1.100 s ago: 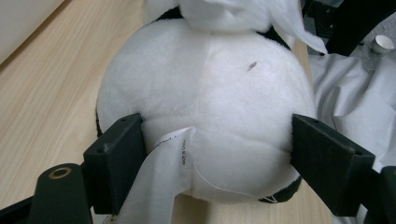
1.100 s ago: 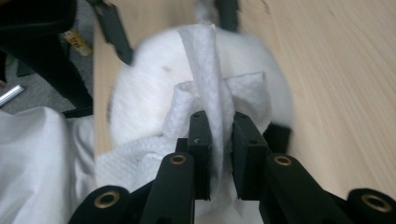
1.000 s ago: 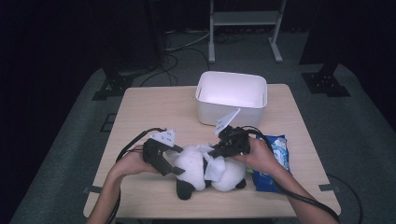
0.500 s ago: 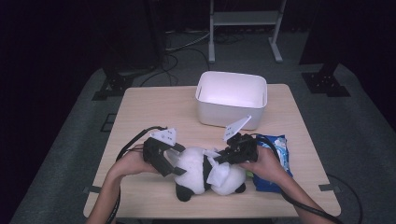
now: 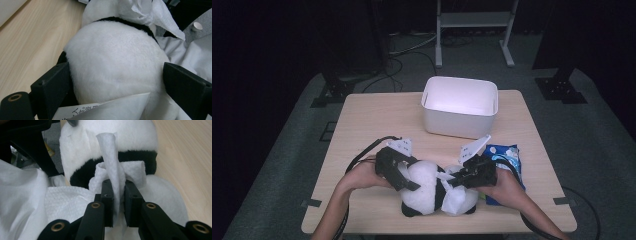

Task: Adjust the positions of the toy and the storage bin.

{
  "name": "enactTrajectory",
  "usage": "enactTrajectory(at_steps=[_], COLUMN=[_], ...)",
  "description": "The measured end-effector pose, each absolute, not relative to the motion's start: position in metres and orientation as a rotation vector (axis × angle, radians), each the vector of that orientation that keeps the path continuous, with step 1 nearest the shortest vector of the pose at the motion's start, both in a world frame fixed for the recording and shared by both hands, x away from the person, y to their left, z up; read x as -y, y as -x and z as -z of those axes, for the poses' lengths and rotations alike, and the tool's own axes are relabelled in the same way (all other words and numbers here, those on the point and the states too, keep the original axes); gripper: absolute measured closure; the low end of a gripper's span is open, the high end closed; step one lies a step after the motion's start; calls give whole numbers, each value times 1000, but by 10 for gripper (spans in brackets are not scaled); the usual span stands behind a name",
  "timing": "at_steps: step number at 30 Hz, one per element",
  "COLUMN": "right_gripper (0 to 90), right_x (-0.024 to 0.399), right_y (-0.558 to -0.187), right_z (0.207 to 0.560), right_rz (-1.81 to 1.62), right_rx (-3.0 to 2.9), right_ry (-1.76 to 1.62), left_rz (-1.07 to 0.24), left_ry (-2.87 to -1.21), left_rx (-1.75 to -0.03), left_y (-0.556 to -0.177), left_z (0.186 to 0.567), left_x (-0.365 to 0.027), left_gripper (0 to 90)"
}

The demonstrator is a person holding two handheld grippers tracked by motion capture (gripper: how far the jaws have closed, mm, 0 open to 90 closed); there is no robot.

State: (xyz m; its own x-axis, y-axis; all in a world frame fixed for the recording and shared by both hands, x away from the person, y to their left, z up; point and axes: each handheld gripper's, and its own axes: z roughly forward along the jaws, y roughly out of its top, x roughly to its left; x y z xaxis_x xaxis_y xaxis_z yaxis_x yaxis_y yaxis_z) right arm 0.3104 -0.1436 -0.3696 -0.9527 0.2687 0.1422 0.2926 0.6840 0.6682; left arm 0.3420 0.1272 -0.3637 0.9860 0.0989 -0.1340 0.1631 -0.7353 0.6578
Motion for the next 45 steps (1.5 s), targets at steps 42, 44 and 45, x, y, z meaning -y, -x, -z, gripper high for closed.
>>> enactTrajectory(at_steps=[42,44,45], right_gripper=[788,788,788], right_x=[196,204,207], right_y=[-346,-345,-344], right_z=[375,380,382], right_rz=[1109,1112,1113], right_rx=[2841,2827,2825], right_ry=[750,774,780], left_rz=[93,92,93], left_ry=[-2387,-2388,-2388], left_rx=[-176,-174,-174], left_y=[-341,-341,-341], left_z=[367,367,367], left_x=[-131,-131,-131], left_gripper=[154,154,154])
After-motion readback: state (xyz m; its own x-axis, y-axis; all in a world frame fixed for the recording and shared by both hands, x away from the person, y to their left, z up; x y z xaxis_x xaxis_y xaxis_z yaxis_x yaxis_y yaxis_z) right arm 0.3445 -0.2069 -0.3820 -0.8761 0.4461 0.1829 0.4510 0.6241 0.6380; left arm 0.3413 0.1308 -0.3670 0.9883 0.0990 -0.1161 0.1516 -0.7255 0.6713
